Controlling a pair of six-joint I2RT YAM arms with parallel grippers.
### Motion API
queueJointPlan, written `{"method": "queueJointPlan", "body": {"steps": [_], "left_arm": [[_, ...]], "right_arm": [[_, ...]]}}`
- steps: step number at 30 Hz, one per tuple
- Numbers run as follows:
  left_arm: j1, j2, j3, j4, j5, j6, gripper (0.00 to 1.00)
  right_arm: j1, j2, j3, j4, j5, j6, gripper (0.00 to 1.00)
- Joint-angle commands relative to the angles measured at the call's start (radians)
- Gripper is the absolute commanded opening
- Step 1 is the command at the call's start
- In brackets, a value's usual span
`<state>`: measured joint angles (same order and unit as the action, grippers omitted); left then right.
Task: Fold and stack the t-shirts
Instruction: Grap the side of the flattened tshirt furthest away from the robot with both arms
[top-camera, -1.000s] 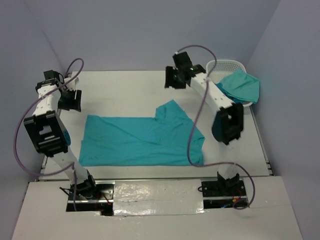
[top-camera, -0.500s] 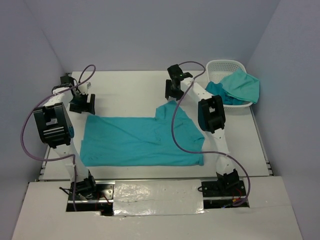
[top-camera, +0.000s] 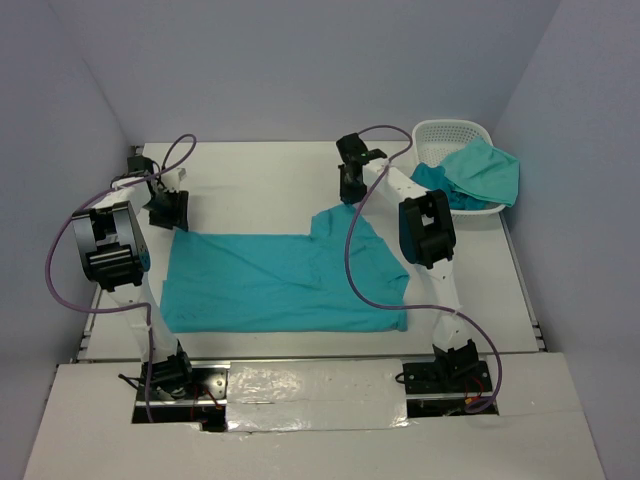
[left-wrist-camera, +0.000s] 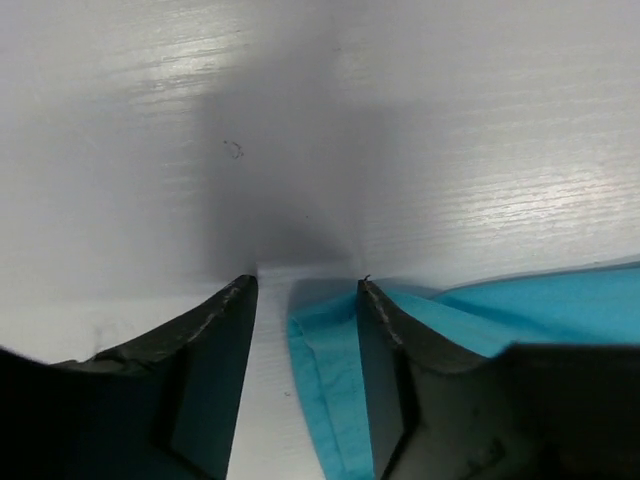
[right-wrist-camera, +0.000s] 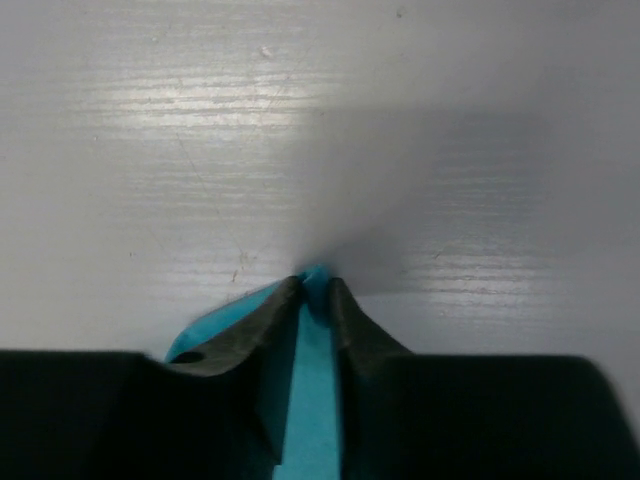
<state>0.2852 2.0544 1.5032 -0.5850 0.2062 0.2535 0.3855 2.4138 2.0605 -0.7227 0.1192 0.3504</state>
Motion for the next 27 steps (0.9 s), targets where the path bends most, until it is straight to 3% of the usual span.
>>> {"method": "queueJointPlan", "body": {"steps": [1, 2, 3, 4, 12, 19, 27], "left_arm": [[-0.003, 0.033, -0.029, -0.038, 0.015, -0.014, 0.55], [-0.003, 0.041, -0.029, -0.039, 0.019, -0.011, 0.28], [-0.003, 0.046, -0.028, -0.038, 0.019, -0.014, 0.08], [-0.004, 0.046, -0.026, -0.041, 0.021, -0.019, 0.0], [-0.02, -0.082, -0.038, -0.07, 0.091, 0.12, 0.0], [-0.024, -0.255, -0.112, -0.117, 0.101, 0.299, 0.0], [-0.027, -0.37, -0.185, -0.22, 0.108, 0.459, 0.0]], "right_arm": [[0.03, 0.018, -0.036, -0.041, -0.064, 0.018, 0.2], [0.03, 0.019, -0.037, -0.04, -0.075, 0.018, 0.06], [0.03, 0.019, -0.039, -0.04, -0.084, 0.022, 0.0], [0.03, 0.015, -0.049, -0.037, -0.096, 0.024, 0.0], [0.01, -0.235, -0.221, 0.107, -0.154, 0.03, 0.0], [-0.007, -0.565, -0.609, 0.284, -0.196, 0.055, 0.0], [-0.016, -0.869, -0.894, 0.282, -0.2, 0.062, 0.0]]}}
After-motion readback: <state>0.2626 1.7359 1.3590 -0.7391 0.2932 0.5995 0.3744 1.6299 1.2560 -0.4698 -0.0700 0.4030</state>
